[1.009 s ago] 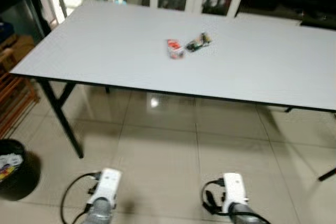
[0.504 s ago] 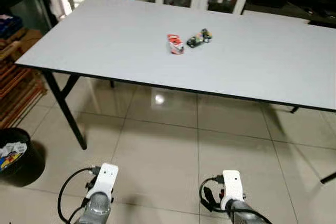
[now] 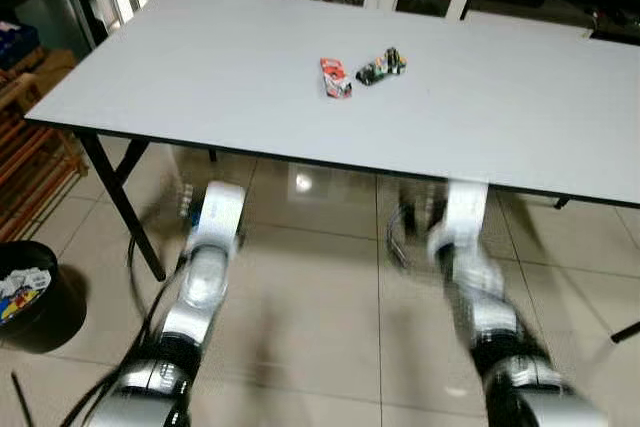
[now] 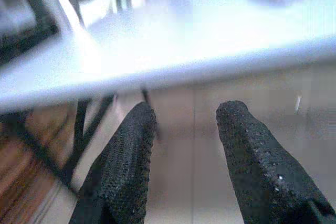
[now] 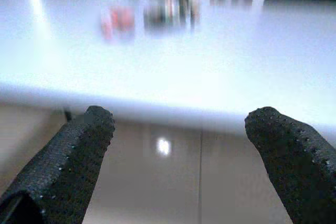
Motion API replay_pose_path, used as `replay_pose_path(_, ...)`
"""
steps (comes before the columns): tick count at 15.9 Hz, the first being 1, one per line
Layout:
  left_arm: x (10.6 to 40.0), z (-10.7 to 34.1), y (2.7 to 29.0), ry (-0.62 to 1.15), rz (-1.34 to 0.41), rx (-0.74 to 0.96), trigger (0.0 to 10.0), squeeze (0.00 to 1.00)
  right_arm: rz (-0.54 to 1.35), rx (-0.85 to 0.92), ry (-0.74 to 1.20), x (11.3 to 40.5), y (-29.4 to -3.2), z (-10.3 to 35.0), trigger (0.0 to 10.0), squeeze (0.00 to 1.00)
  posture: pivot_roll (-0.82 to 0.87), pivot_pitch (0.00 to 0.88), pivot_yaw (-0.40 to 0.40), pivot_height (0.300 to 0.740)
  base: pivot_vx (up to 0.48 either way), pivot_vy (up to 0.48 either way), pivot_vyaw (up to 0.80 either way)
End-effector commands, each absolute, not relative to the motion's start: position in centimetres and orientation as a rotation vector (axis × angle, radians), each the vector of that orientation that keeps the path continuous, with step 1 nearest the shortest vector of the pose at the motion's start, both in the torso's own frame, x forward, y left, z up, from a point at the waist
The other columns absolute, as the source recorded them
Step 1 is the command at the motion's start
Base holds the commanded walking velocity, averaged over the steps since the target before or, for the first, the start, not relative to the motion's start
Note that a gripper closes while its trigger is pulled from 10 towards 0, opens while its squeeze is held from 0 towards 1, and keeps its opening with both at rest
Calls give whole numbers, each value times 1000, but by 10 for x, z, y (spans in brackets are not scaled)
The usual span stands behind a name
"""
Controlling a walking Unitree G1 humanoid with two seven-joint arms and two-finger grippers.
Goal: Picking trash to rubbish bin
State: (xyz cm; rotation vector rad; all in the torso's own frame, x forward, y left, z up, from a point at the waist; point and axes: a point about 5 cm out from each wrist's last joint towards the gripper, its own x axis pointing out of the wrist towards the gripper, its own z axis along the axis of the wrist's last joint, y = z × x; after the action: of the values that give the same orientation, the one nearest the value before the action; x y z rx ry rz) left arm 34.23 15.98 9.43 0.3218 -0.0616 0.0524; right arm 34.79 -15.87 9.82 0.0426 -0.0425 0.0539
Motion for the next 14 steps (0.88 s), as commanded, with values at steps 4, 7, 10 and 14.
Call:
replay_pose_path(4, 364, 176, 128, -345, -40, 258, 10000, 0, 4, 59, -294, 364, -158, 166, 10000, 0, -57, 14, -104, 740, 0, 0, 0)
replay_pose_path(7, 371, 188, 124, -344, -48, 220, 10000, 0, -6, 75, -319, 366, -153, 177, 10000, 0, -57, 0, -102, 740, 0, 0, 0)
replay_pose_path(10, 369, 186, 122, -324, -50, 215, 10000, 0, -8, 100, -287, 365, -150, 176, 10000, 0, -61, 0, -105, 740, 190, 0, 0)
replay_pose_path(14, 366, 180, 122, -302, -55, 215, 10000, 0, 1, 114, -268, 365, -148, 175, 10000, 0, -53, 0, -112, 740, 320, 0, -556)
